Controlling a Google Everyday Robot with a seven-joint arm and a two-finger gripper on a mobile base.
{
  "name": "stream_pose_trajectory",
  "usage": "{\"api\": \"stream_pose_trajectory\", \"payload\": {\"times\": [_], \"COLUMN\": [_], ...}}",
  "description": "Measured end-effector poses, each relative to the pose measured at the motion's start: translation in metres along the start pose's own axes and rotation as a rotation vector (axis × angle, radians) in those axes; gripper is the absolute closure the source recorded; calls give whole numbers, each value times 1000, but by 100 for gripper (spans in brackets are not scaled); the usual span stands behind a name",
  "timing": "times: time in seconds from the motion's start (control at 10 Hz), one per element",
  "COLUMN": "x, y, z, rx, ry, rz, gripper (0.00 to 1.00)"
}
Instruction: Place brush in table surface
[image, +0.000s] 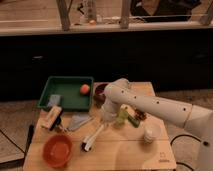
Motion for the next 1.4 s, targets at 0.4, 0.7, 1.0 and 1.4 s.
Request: {"api": "stream_pose_trajectory", "payload": {"times": [0.4,0.7,1.0,1.4], "x": [15,22,26,26], "y": [2,3,4,0], "z": [41,60,63,60], "rx": [-28,-12,12,16], "ry": [-73,-98,-98,-94], "rz": [31,44,57,61], "gripper": [100,100,81,43]}}
